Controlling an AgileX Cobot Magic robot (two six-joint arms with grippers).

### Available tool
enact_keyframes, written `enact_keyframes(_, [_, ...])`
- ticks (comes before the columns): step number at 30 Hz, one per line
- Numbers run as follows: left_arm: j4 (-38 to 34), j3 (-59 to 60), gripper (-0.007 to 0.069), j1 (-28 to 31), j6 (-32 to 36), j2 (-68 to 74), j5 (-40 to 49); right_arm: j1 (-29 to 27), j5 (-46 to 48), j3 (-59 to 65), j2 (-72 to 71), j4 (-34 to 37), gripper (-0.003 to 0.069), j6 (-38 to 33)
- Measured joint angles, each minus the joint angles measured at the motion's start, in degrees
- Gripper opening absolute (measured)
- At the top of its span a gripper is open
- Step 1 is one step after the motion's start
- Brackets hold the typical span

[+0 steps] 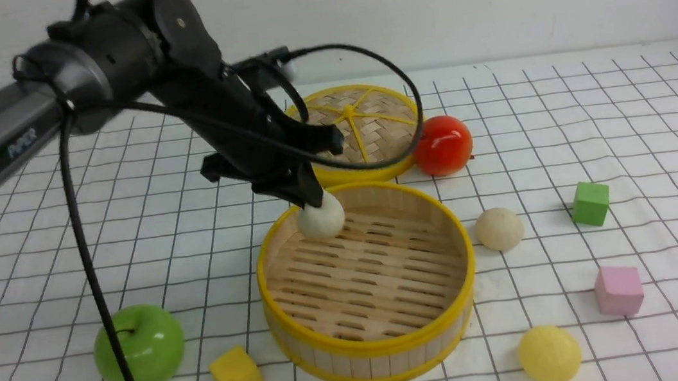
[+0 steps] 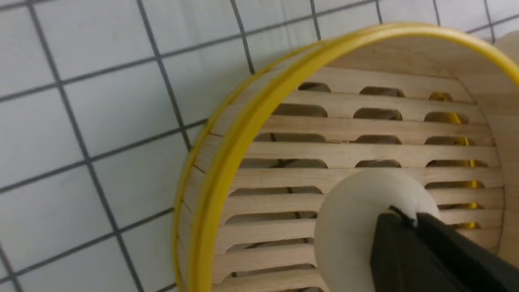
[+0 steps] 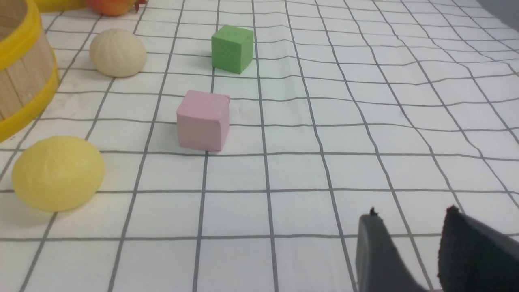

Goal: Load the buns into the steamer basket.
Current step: Use the left arm to put the steamed stuffed bun into the steamer, then use the right arm to grab a steamed stuffed bun

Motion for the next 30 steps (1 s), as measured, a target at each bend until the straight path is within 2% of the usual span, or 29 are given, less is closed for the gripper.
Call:
enact_keyframes(4, [0.76, 0.90, 0.0008, -0.55, -2.08, 2.32, -2.56, 0.00, 0.00, 0.00, 0.00, 0.00, 0.0239, 0.00])
enact_keyframes(8, [1.41, 0.90, 0.0061, -0.55, -4.38, 2.93, -3.79, 0.00, 0.00, 0.00, 0.00, 0.00, 0.0239, 0.00])
enact_keyframes(9, [1.46, 0.90, 0.0116, -0.55, -4.65, 2.88, -3.58, 0.00, 0.00, 0.00, 0.00, 0.00, 0.0239, 0.00])
enact_keyframes(11, [1.46, 0.90, 0.0154, -0.55, -4.92, 2.81, -3.18, 0.00, 0.00, 0.00, 0.00, 0.00, 0.0239, 0.00])
enact_keyframes(12, [1.46, 0.90, 0.0215, -0.55, -5.21, 2.57, -2.13, 0.00, 0.00, 0.00, 0.00, 0.00, 0.0239, 0.00])
enact_keyframes(16, [3.38, 0.90, 0.0380, -0.44, -5.81, -1.27, 2.70, 0.00, 0.00, 0.00, 0.00, 0.00, 0.0239, 0.00])
enact_keyframes(19, [4.58, 0.90, 0.0459, 0.00, -6.86, -6.33, 5.58, 0.00, 0.00, 0.00, 0.00, 0.00, 0.0239, 0.00])
enact_keyframes(23, [6.31, 0.90, 0.0498, 0.52, -7.37, -15.84, 11.09, 0.00, 0.00, 0.00, 0.00, 0.00, 0.0239, 0.00])
enact_keyframes(30, [6.73, 3.47, 0.0483, 0.57, -7.86, -35.03, 13.30, 0.00, 0.00, 0.00, 0.00, 0.00, 0.0239, 0.00])
